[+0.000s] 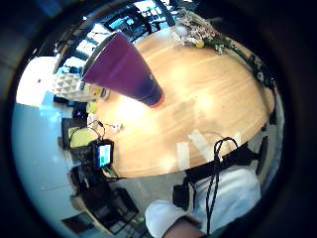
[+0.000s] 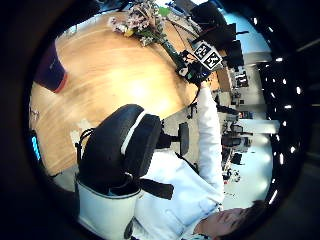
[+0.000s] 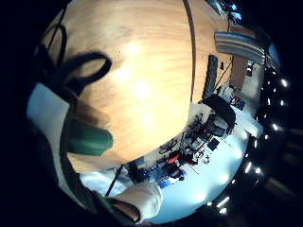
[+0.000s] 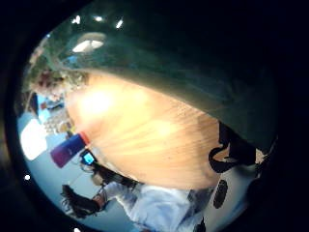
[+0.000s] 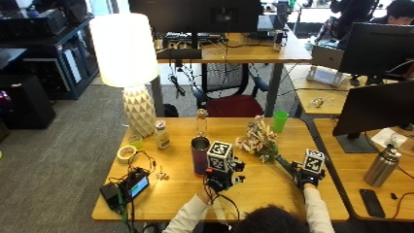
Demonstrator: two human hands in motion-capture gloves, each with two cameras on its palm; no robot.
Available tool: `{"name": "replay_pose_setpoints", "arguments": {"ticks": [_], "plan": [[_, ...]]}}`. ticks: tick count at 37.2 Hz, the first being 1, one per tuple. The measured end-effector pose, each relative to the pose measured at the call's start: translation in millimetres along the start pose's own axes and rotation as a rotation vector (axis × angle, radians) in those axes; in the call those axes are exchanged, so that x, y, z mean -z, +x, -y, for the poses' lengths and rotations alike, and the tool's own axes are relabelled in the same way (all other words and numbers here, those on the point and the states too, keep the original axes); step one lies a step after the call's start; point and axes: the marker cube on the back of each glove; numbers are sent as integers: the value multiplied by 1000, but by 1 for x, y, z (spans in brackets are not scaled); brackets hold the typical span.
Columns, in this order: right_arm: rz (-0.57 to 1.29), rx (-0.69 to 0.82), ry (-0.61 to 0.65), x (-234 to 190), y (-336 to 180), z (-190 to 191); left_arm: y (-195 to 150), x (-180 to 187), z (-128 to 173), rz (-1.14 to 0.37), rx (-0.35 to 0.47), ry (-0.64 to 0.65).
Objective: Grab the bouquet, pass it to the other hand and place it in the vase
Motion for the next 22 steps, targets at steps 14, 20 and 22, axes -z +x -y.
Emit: {"name": "replay_pose_setpoints", "arguments": {"ticks": [14, 20, 22], "plan": [[205, 5, 460, 11, 8, 18, 3, 5, 28, -209, -59, -79], [640, 289, 699, 46, -27, 2, 13, 25, 50, -423, -79, -45], [812, 384, 813, 64, -38, 2, 20, 38, 60, -541, -82, -27]]}}
